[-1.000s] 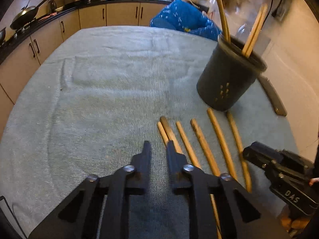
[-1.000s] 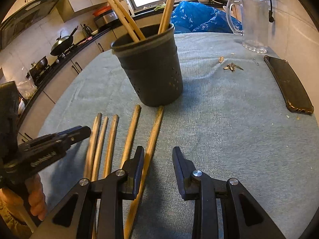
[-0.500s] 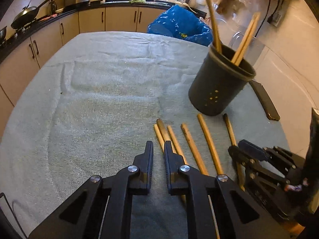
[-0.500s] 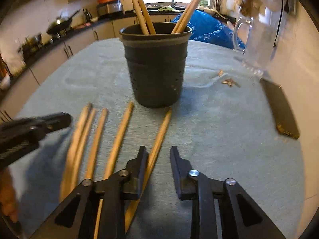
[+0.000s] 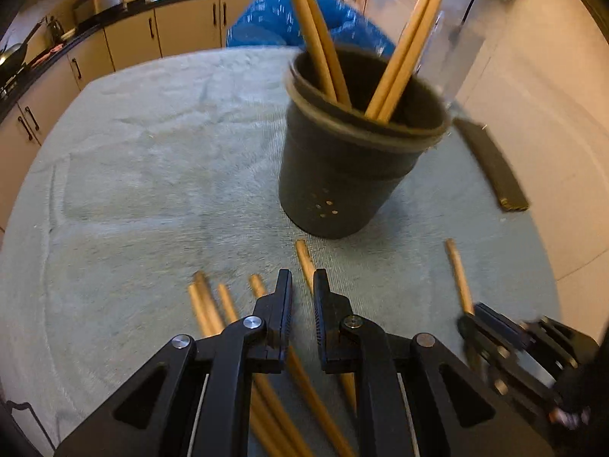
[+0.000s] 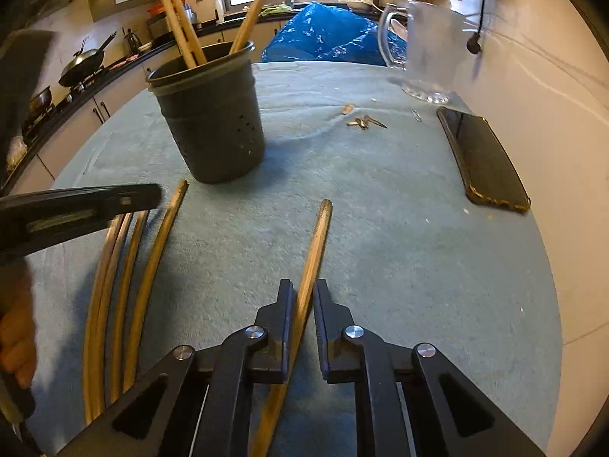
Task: Organize utensils
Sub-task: 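Return to the chopsticks and close the left tool on one while the right tool grasps another, then lift the left tool's chopstick over the cup while the right tool carries its chopstick there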
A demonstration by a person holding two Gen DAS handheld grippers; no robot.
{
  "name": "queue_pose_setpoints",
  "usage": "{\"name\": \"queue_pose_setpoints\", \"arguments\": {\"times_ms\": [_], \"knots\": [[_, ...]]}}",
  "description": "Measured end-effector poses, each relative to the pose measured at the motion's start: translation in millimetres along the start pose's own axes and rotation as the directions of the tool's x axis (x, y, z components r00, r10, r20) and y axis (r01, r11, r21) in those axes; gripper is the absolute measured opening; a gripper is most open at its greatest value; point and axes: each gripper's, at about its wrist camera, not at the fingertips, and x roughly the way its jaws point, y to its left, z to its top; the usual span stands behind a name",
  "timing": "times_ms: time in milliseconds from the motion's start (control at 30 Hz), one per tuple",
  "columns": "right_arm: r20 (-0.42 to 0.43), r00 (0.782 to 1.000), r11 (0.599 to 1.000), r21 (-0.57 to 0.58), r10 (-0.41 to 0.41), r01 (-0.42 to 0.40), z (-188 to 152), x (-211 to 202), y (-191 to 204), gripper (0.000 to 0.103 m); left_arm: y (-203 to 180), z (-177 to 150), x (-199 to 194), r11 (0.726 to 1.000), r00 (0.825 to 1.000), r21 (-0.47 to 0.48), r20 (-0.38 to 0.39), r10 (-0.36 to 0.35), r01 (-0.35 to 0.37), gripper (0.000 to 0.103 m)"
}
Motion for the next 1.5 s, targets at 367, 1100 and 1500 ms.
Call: {"name": "queue_pose_setpoints", "arguments": {"times_ms": [367, 1100, 1500], "knots": [[-0.021, 0.998, 0.997, 0.034, 0.067, -0.066, -8.0, -5.3, -15.8, 0.007, -13.7, 1.7, 2.7, 1.0, 0.999, -0.006, -0.037, -0.006, 0.005, 0.007], [-0.17, 0.985, 0.998, -0.053, 0.006, -0.016, 4.1, -0.1, -26.4, 0.013, -53.8, -29.2, -14.0, 0.992, 0.989, 0.091, -0.131, -0.075, 0.087, 0.011], [-0.053, 0.996, 0.997, 0.042, 0.073, -0.071, 9.0, -28.0, -35.8, 0.006, -34.7, -38.3, -52.5, 0.99, 0.991, 0.054, 0.023, -0.131, 0.129, 0.006]]}}
